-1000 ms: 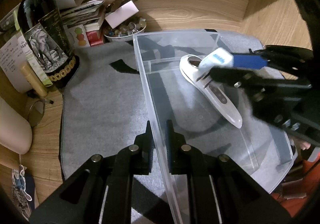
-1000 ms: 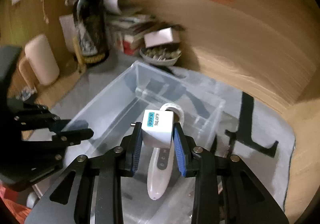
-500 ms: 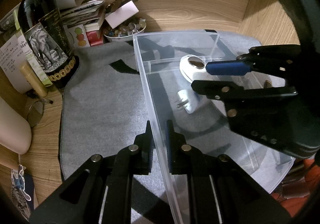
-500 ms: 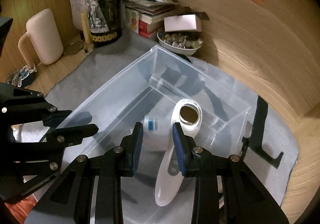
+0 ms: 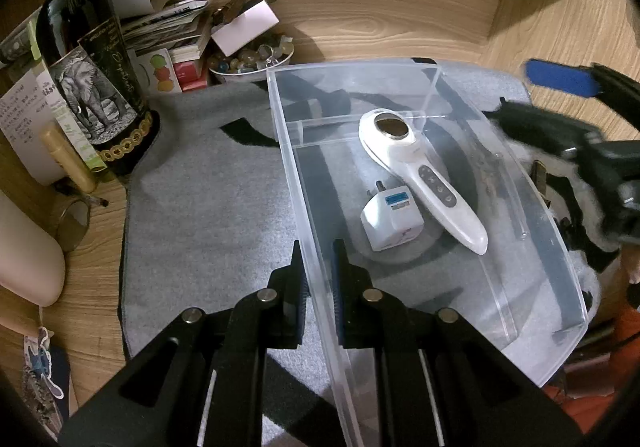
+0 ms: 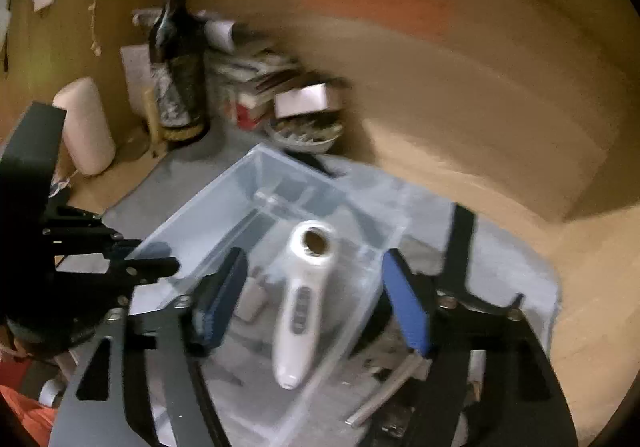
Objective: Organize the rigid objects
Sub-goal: 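Carry the white plug adapter into the box beside the device and release, then grasp the black cable with the right gripper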
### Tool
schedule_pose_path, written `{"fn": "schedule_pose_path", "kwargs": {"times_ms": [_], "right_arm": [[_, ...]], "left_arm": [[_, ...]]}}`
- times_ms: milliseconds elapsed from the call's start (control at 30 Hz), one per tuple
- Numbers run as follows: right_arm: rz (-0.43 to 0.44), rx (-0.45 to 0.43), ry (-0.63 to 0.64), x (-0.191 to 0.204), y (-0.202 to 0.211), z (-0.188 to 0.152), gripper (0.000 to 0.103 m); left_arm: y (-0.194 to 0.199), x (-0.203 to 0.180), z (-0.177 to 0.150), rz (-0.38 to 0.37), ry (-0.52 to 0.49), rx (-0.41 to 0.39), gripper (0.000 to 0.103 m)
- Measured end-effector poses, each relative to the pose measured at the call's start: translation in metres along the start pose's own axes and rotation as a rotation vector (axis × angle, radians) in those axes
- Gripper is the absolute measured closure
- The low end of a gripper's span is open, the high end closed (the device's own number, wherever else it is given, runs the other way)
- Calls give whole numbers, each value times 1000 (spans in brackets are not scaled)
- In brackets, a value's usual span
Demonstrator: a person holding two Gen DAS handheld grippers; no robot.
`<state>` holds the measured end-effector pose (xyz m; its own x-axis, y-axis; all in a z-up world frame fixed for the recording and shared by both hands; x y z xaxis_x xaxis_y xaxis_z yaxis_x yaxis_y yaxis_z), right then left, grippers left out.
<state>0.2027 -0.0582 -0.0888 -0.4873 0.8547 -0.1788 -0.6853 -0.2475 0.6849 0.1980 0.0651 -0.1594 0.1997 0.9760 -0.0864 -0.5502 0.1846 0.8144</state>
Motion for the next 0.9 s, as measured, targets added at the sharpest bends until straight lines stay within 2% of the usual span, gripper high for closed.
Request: {"fn": "schedule_pose_path", "kwargs": {"times_ms": [167,333,567,700,900], "right_arm": [[-87,-34,-54,-28,25,-9,23],[-173,-43,-119,-55,46,-27,22],[-272,55,-238,-88,49,-80,21],[-276,129,-319,-97,41,-115,21],[-228,204,-411,-95,30,-151,21]], "left_arm": [[0,0,0,4,-3,-1,92],[0,-1,-1,5,-3,-2,92],[0,-1,-1,3,-3,-5,92],[0,-1,-1,3,-3,-6,92],[1,-2,-1,9,-7,-6,92]]}}
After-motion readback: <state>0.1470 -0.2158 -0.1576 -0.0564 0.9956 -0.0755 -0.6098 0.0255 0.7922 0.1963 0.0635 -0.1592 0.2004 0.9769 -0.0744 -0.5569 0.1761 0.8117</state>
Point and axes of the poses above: each gripper's, at about its wrist camera, not at the fingertips, and y roughly against the way its jaws point, x to its left, z to its top, the point moved 6 cm from there along -y, roughly the way its jaws point, and after that the axes turned 4 degrees about -z, right-handed, at the moved point
